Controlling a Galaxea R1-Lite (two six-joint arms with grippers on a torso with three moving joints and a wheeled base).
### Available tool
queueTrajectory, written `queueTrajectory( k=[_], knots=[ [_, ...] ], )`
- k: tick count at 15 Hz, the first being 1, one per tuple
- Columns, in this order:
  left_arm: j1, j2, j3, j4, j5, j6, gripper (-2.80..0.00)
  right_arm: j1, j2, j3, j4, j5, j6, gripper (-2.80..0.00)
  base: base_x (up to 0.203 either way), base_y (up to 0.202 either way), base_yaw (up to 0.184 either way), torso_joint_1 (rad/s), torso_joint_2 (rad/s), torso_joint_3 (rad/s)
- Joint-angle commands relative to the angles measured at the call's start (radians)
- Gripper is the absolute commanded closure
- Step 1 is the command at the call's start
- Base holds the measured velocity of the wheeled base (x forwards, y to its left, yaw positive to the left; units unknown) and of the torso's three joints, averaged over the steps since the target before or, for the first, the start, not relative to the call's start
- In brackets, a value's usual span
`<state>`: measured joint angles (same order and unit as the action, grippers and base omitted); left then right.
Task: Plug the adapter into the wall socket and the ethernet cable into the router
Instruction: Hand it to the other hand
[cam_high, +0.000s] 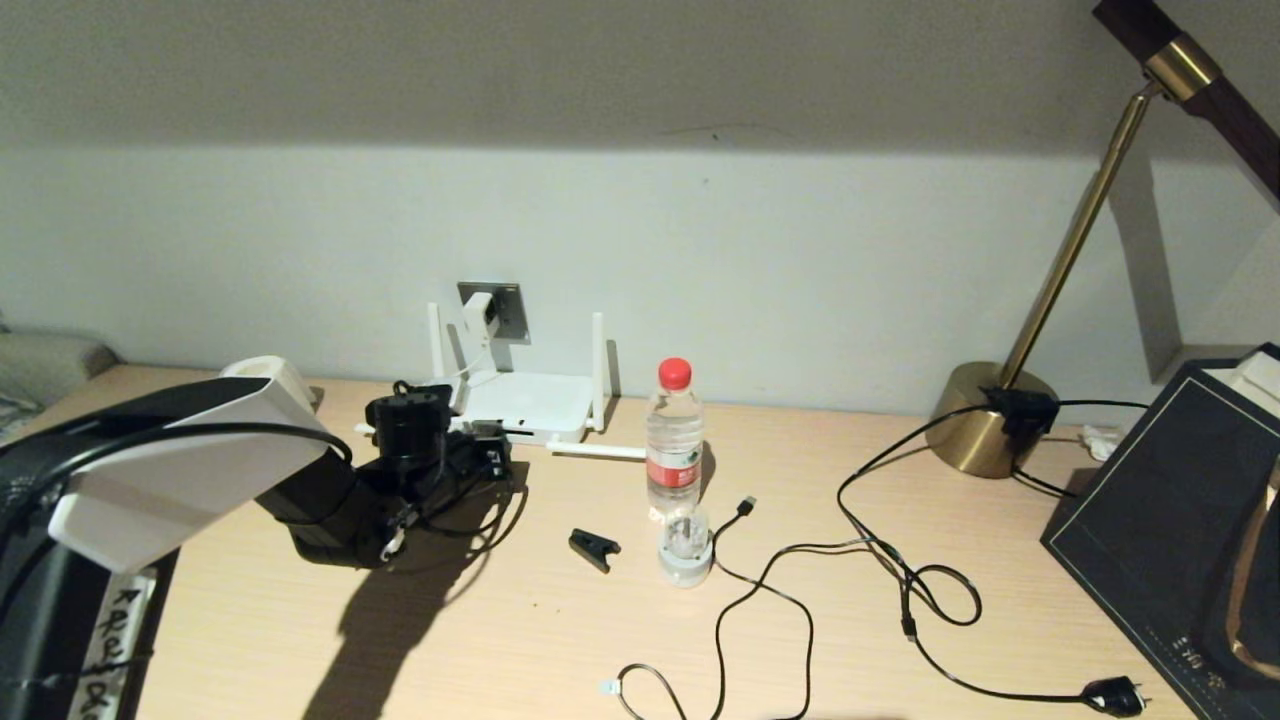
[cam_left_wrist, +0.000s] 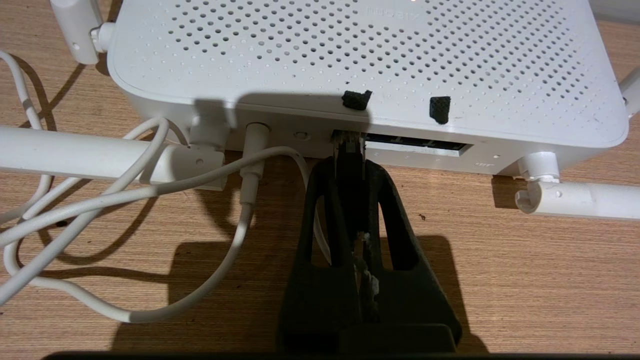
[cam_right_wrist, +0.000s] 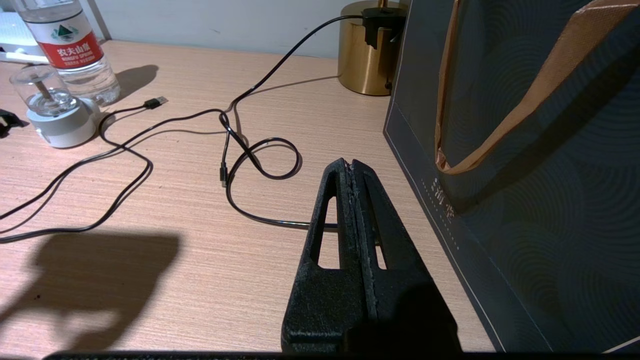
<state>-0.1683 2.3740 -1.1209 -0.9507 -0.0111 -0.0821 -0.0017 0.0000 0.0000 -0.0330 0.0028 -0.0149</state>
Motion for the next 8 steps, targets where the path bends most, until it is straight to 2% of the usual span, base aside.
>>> queueTrajectory(
  k=[1, 8],
  knots=[
    [0.001, -0.009, -0.015, 0.019, -0.001, -0.001, 0.00, 0.000, 0.001, 0.009, -0.001, 0.000, 0.000, 0.00, 0.000, 0.000, 0.000, 0.000, 0.00, 0.000],
    [0.003, -0.016, -0.048, 0.107, -0.001, -0.001, 0.00, 0.000, 0.001, 0.009, -0.001, 0.000, 0.000, 0.00, 0.000, 0.000, 0.000, 0.000, 0.00, 0.000]
  ],
)
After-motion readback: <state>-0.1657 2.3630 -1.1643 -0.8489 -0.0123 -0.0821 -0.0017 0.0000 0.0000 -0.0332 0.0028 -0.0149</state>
